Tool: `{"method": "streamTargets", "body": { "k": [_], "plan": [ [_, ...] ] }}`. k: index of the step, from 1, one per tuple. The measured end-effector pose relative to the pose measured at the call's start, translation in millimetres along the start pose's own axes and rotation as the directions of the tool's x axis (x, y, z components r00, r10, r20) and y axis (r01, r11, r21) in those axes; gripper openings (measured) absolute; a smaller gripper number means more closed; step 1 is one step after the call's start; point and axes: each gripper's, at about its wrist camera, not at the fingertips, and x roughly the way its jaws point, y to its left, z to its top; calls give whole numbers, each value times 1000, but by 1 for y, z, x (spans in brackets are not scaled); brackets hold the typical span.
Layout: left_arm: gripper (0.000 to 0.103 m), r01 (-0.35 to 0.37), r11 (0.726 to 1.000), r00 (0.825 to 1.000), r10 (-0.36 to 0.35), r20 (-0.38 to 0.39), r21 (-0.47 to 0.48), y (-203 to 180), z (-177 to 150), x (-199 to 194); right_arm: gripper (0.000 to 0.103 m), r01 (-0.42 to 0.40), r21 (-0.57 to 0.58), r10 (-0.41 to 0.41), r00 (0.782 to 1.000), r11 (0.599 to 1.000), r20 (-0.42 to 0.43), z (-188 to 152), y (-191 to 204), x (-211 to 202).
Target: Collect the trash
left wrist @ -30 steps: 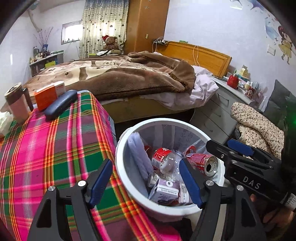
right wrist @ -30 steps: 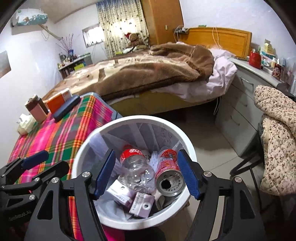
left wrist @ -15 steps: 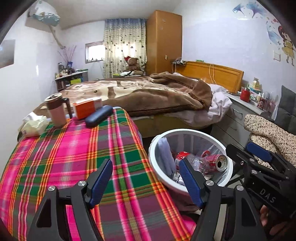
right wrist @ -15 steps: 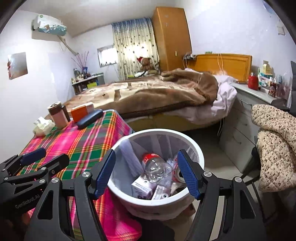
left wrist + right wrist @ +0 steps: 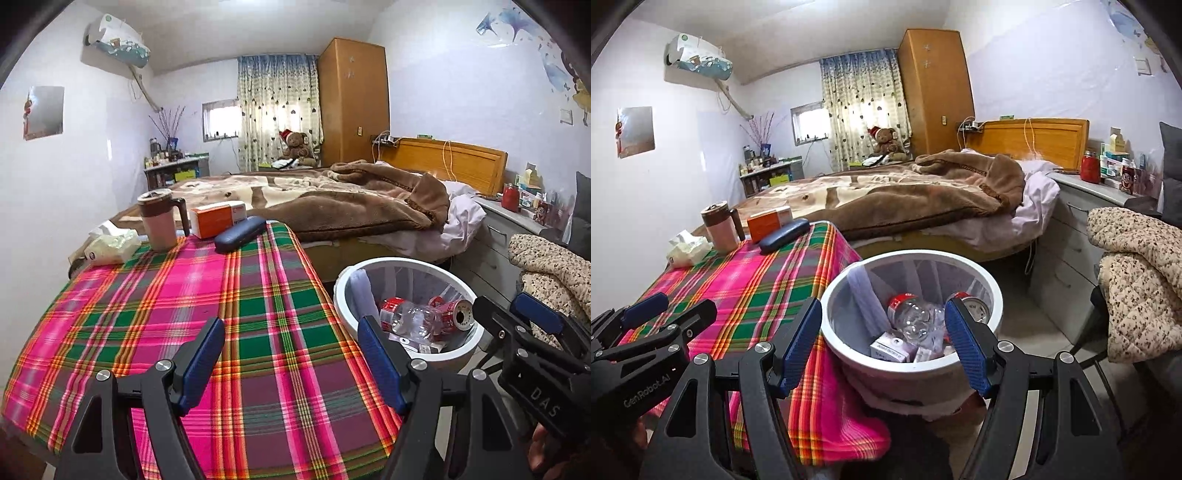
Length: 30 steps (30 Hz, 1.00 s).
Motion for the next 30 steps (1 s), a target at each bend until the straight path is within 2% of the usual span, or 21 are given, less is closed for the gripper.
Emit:
{"method": "streamTargets", "body": {
  "k": [4,30],
  "plan": [
    [74,-16,1000,1000,16,5,-7,5,-3,-4,70,18,-21,-17,1000,1000,17,-2,5,-1],
    [74,-26,999,1000,26,-1,-33,16,-8,-11,70,9,-18,-8,1000,1000,3,-3,10,-4]
  ]
}}
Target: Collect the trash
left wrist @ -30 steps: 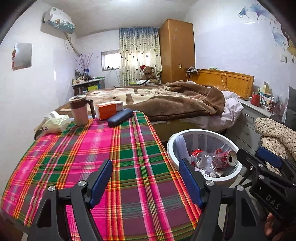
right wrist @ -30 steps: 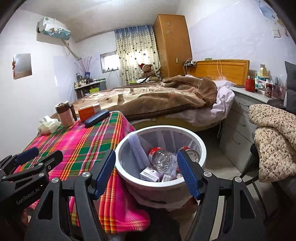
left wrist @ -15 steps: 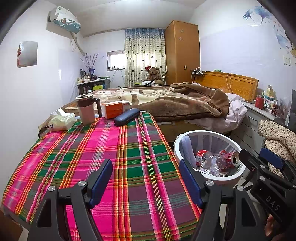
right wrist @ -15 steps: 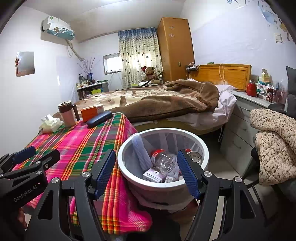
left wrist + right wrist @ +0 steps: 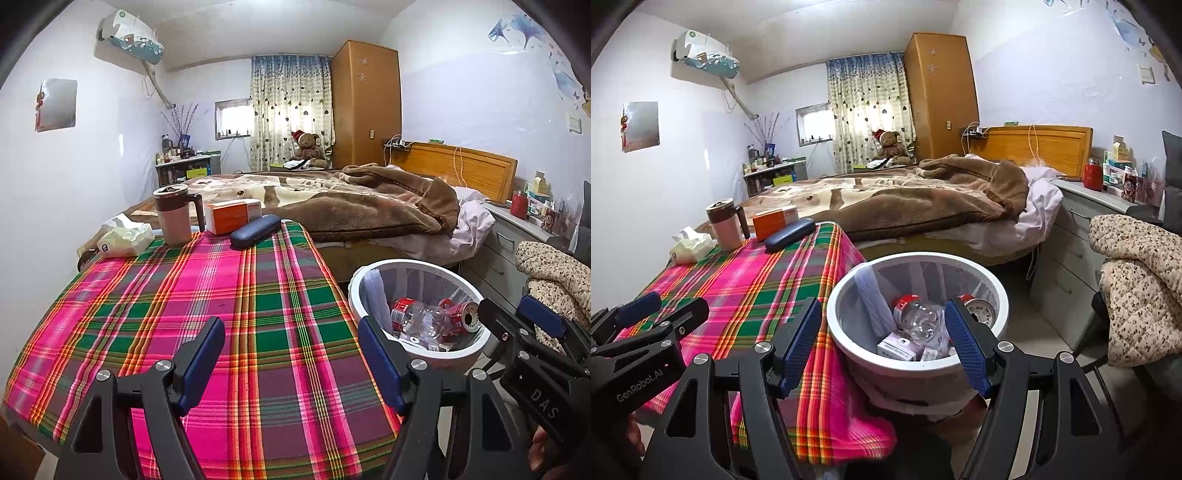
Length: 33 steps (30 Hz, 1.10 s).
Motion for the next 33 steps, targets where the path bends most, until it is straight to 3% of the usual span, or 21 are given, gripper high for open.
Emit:
{"method": "streamTargets", "body": {
  "k": [33],
  "plan": [
    [74,6,1000,1000,-6,-2,0,-5,3,-3,70,5,0,-5,1000,1000,0,1,2,-2]
  ]
}}
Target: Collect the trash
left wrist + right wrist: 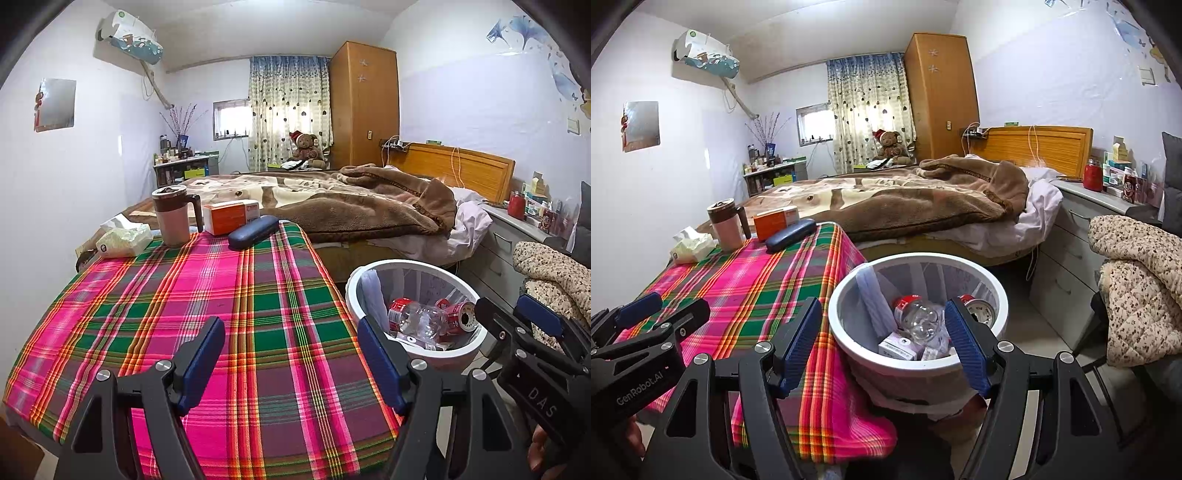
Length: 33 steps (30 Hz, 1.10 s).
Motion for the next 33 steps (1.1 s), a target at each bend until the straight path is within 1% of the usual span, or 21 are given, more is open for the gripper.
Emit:
{"method": "streamTargets", "body": {
  "k": [10,33],
  "plan": [
    [74,6,1000,1000,-6,-4,4,-5,1,0,70,-1,0,1,1000,1000,-2,0,1,-1],
    [74,5,1000,1000,-5,-2,-5,-3,-1,0,70,-2,-2,2,1000,1000,-3,0,3,-2]
  ]
}}
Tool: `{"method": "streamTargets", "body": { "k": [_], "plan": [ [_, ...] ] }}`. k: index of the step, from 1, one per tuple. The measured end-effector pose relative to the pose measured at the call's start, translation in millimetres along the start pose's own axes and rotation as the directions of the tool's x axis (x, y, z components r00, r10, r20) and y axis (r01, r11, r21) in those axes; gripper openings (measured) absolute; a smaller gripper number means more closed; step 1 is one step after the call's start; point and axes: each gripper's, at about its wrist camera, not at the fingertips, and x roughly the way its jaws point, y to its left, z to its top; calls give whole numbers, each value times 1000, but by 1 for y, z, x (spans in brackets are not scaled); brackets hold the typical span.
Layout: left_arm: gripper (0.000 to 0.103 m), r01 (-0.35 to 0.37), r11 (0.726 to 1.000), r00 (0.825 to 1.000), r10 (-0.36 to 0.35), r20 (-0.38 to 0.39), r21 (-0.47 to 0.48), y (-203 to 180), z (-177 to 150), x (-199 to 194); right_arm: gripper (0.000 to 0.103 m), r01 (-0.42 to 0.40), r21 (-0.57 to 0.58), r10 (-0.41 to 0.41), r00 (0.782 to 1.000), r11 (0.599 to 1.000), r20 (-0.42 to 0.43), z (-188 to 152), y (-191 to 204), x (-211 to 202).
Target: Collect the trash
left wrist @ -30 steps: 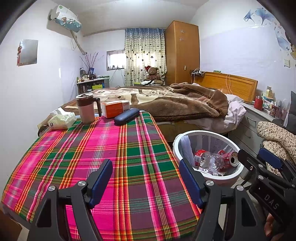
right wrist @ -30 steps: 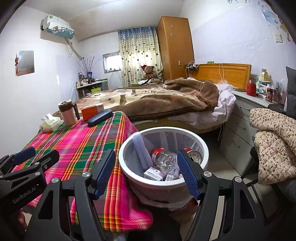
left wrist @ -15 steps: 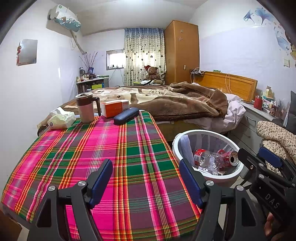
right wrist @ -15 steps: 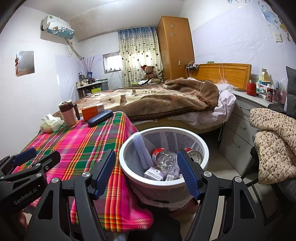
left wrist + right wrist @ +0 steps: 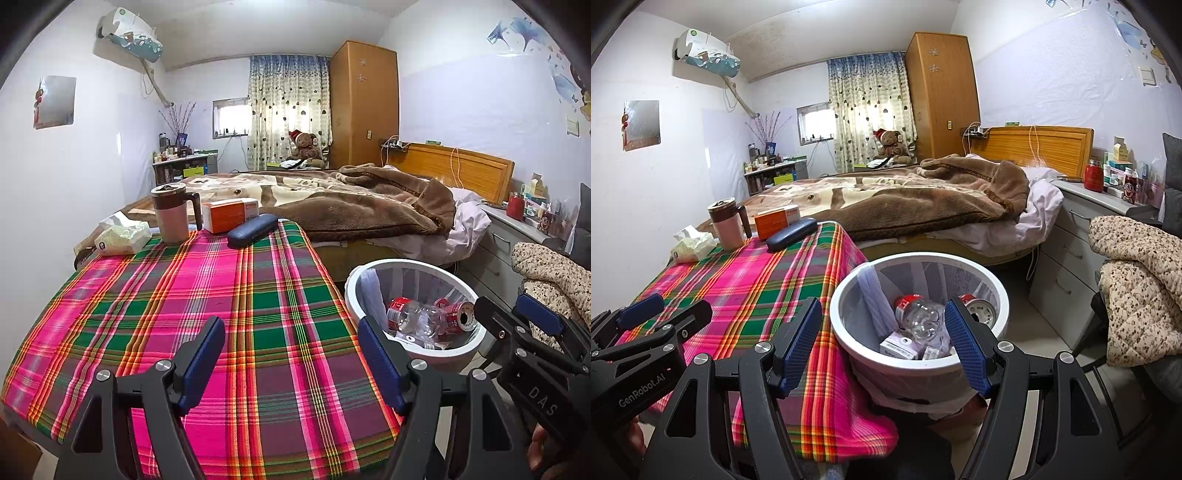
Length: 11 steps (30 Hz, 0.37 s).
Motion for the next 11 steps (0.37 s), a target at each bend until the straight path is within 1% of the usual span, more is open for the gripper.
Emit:
{"method": "streamTargets", "body": {
  "k": [11],
  "plan": [
    [74,2,1000,1000,-2,-1,0,1,0,1,70,-1,1,1,1000,1000,0,0,0,0]
  ]
}}
